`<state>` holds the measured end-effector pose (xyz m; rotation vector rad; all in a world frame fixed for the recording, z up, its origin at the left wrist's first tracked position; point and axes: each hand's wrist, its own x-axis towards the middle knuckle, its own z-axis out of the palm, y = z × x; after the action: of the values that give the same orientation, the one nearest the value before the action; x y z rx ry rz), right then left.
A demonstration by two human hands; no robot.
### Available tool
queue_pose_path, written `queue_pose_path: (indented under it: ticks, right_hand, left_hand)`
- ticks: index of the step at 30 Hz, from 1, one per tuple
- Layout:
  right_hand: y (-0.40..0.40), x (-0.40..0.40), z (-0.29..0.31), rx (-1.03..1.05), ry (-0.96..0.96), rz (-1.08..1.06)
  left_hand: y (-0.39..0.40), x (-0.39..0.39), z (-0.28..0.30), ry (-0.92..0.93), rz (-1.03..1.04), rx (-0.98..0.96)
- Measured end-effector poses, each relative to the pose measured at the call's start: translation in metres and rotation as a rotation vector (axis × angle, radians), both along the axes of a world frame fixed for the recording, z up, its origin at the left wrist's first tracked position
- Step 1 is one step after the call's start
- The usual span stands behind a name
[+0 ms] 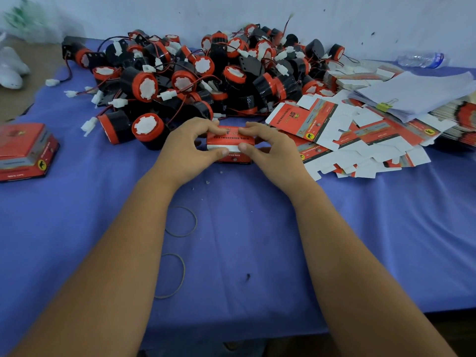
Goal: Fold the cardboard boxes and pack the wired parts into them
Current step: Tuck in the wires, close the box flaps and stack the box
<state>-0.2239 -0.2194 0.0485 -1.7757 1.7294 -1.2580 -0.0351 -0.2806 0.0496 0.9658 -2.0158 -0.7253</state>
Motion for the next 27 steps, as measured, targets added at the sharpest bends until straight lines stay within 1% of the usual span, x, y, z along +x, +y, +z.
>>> queue_pose_path:
  ticks: [5, 11, 17, 22, 27]
  right_hand:
    - [-0.0016, 0.0003, -0.0017, 0.0, 0.011, 0.002]
    - [-0.0033, 0.0009, 0.0006, -0.002, -0.006, -0.01]
    - [-0.0024, 0.0061, 0.0028, -0.037, -0.022, -0.036]
    - [-0.0013, 0.0087, 0.0043, -0.049, -0.031, -0.052]
    - [-0.0008, 0.0071, 0.0015, -0.03, -0.065, -0.049]
  left_hand:
    - [-0.0009, -0.0009, -0.0003, 0.075, 0.011, 0.014]
    - [-0.0018, -0.0022, 0.0002, 0.086, 0.012, 0.019]
    - [-0.0038, -0.0018, 0.0049, 0.137, -0.012, 0.078]
    - [-0.0023, -0.0021, 0.007, 0.16, -0.016, 0.085]
    - [-0.0023, 0.0, 0.0042, 0.177, -0.03, 0.121]
